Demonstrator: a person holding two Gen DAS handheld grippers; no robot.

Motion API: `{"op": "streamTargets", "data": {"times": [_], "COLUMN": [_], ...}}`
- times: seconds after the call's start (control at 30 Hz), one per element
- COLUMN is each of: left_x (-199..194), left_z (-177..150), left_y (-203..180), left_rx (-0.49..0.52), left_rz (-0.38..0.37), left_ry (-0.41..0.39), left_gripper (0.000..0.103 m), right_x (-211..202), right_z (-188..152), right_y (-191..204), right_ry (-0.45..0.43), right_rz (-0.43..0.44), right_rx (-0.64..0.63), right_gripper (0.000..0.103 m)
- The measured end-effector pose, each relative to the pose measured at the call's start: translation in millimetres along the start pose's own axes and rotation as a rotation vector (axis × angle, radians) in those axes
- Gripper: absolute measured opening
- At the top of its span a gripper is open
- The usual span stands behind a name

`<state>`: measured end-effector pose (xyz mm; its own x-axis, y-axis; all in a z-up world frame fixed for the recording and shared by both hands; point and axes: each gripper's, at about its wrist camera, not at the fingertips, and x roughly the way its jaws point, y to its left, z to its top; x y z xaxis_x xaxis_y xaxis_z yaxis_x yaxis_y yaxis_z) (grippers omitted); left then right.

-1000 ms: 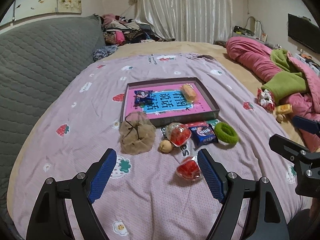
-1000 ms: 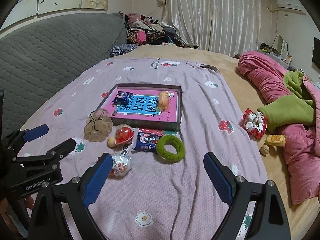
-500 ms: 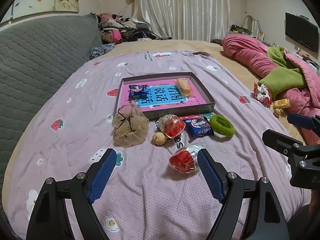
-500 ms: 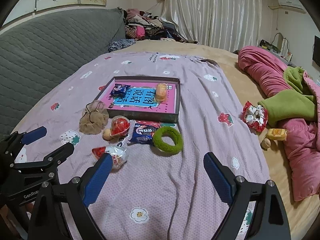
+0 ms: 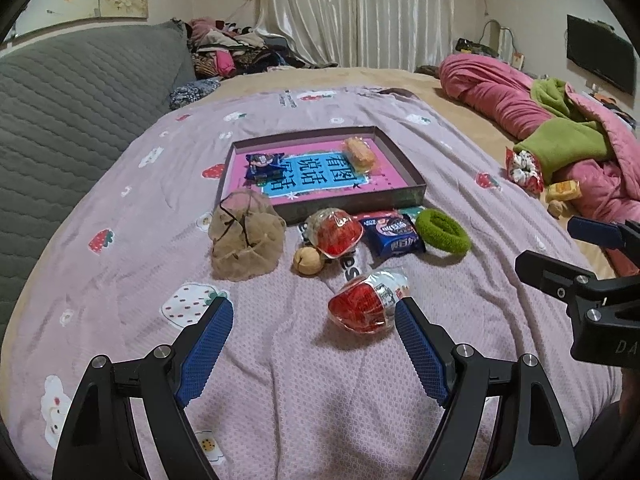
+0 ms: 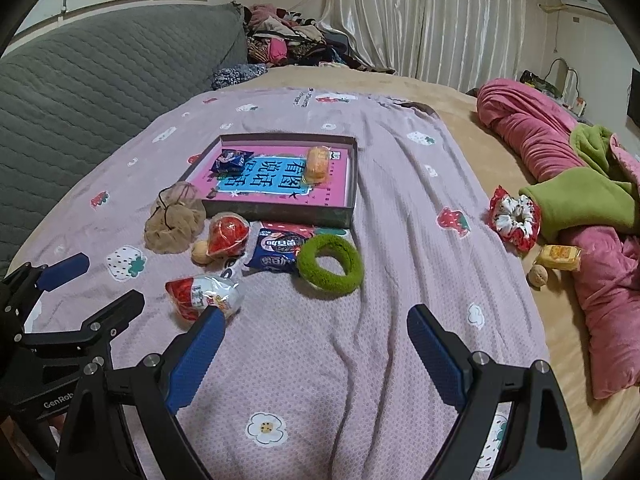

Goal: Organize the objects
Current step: 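Withdraw both tools and approach the red candy jar and green hair tie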

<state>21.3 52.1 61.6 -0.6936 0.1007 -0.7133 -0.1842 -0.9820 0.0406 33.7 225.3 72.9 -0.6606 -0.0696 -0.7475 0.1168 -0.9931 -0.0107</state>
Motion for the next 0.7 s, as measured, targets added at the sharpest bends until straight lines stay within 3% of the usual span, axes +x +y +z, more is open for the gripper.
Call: {"op": "streamTargets", "data": {"times": [0.7], "left_x": [30.3], "left_z": [-6.8], "left_y": [-11.2], "left_rx": [0.033], "left_rz": [-0.06], "left_ry": [0.007], "left_gripper": [0.084], "right_x": [43.6], "right_z": [-2.9], "right_y": [-11.8], "right_ry": [0.044], "right_rz": [-0.034], "right_rx": [-0.027], "right_gripper": [0.092]}}
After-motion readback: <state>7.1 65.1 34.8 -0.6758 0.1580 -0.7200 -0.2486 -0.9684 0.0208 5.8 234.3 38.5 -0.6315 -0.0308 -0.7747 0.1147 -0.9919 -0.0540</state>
